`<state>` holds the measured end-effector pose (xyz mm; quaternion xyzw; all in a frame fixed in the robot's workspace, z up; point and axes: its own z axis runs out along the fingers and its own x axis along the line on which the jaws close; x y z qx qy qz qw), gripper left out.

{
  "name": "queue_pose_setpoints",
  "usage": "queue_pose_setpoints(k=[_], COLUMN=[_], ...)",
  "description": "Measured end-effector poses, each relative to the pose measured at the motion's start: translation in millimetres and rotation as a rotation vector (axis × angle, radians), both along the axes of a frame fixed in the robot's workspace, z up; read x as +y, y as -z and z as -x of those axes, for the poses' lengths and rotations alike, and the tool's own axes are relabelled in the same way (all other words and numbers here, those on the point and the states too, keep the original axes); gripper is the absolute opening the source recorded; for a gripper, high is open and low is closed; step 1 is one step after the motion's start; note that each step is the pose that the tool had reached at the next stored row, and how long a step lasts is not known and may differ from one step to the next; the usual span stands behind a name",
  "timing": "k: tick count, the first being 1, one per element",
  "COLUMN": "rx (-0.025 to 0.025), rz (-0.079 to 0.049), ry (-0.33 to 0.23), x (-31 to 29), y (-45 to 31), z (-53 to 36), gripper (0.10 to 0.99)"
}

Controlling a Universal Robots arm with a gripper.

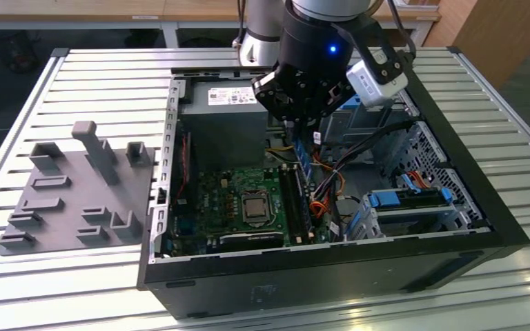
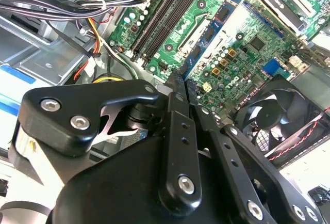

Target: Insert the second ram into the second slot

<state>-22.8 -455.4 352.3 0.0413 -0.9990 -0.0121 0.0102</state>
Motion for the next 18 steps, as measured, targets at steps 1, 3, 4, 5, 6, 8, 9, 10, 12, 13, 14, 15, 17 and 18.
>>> queue_pose_setpoints(k=[1,3,4,5,6,8,9,10,12,13,14,15,17,18], rx=[-0.0001,-0.0001,-0.0001,-0.0001,-0.0001,-0.0001,-0.0001,-0.0001,-0.0001,-0.0001,-0.0001,-0.0001,-0.0002,-0.0001], rz=[0.0,0.0,0.0,0.0,0.0,0.0,0.0,0.0,0.0,0.0,0.0,0.0,0.0,0.0], ry=[0.0,0.0,0.0,0.0,0.0,0.0,0.0,0.0,0.0,0.0,0.0,0.0,0.0,0.0], x=[0.0,0.0,0.0,0.0,0.0,0.0,0.0,0.0,0.0,0.0,0.0,0.0,0.0,0.0], y=[0.4,0.5,0.7,1.0,1.2,1.6,1.9,2.0,2.4,2.7,2.8,3.1,3.9,4.8], z=[0.0,0.0,0.0,0.0,0.0,0.0,0.0,0.0,0.0,0.0,0.0,0.0,0.0,0.0], gripper=[0.133,0.133,0.133,0.133,0.133,0.133,0.133,0.133,0.133,0.133,0.133,0.133,0.133,0.133])
